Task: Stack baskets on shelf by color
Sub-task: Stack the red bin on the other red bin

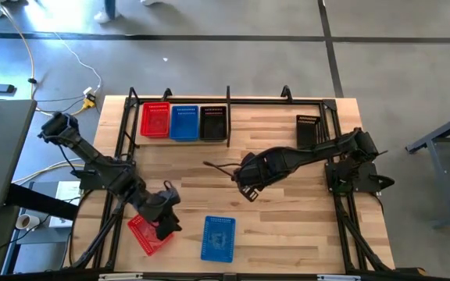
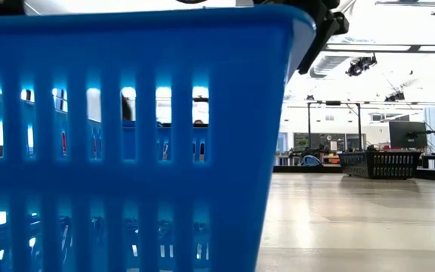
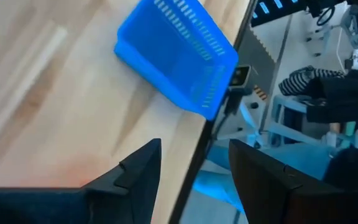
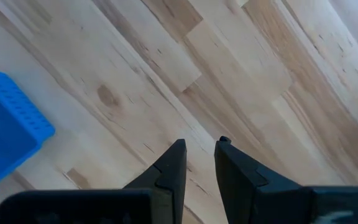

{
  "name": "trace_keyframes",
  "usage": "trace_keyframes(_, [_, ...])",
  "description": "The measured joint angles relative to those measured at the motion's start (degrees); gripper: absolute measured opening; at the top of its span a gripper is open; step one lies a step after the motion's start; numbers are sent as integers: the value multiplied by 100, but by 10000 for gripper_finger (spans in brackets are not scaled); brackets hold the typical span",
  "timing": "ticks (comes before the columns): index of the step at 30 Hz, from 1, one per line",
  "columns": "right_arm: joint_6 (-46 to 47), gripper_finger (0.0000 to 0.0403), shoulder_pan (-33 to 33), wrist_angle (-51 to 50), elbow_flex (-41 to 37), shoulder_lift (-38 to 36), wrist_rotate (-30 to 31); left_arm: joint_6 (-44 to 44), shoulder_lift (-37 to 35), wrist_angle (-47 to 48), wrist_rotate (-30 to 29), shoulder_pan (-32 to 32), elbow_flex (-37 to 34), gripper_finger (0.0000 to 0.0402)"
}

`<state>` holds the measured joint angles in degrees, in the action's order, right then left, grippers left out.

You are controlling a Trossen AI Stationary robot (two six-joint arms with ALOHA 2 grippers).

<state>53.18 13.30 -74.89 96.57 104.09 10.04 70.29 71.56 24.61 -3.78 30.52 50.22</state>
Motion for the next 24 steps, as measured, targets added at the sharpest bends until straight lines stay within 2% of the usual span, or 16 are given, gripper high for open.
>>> trace_keyframes(7, [-342,73,-17,11,0,0,26,752,-1,240,-41,652,0,177])
trace_keyframes(14, [-470,73,-17,81,0,0,92,1593,15,621,-483,1278,0,177])
trace_keyframes(24, [-529,73,-17,181,1,3,93,1993,656,593,-589,1574,2,177])
